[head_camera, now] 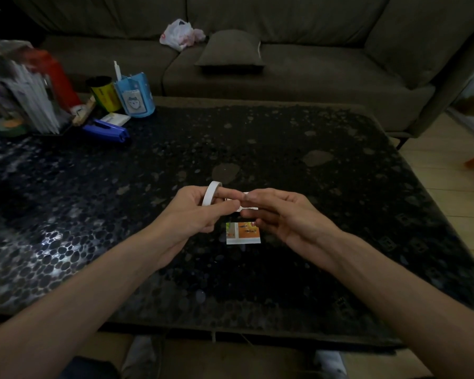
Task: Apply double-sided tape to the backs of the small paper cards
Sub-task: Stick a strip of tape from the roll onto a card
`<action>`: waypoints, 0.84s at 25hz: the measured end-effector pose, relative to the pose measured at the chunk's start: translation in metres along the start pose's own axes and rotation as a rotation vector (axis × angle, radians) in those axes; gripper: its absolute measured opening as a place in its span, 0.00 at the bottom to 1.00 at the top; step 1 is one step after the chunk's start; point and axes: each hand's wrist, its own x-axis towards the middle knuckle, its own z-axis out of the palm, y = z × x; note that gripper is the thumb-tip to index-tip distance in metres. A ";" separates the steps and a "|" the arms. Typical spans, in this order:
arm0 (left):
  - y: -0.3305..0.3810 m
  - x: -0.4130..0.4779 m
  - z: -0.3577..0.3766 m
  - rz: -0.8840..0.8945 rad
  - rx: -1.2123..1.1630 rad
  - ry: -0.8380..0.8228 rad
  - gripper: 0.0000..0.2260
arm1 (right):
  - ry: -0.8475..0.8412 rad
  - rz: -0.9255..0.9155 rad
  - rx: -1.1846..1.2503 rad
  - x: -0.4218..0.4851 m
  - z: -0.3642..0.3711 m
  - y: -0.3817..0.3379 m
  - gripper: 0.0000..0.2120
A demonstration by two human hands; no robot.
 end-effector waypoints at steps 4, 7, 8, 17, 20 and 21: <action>-0.001 0.002 0.000 0.003 0.013 0.010 0.18 | 0.017 -0.019 -0.014 0.001 0.000 0.001 0.07; 0.000 0.002 0.000 -0.004 0.010 0.012 0.16 | 0.014 -0.021 -0.036 0.002 0.000 0.001 0.10; 0.000 0.002 0.000 -0.006 0.015 0.018 0.15 | 0.016 -0.023 -0.045 0.003 -0.001 0.001 0.08; 0.004 -0.003 0.003 -0.110 0.089 0.068 0.06 | 0.102 -0.147 -0.370 0.002 -0.007 0.000 0.03; -0.002 -0.004 0.008 -0.149 0.128 0.093 0.07 | 0.174 -0.187 -0.572 0.006 -0.006 0.006 0.02; -0.003 -0.004 0.010 -0.155 0.136 0.104 0.08 | 0.188 -0.179 -0.603 0.008 -0.005 0.009 0.03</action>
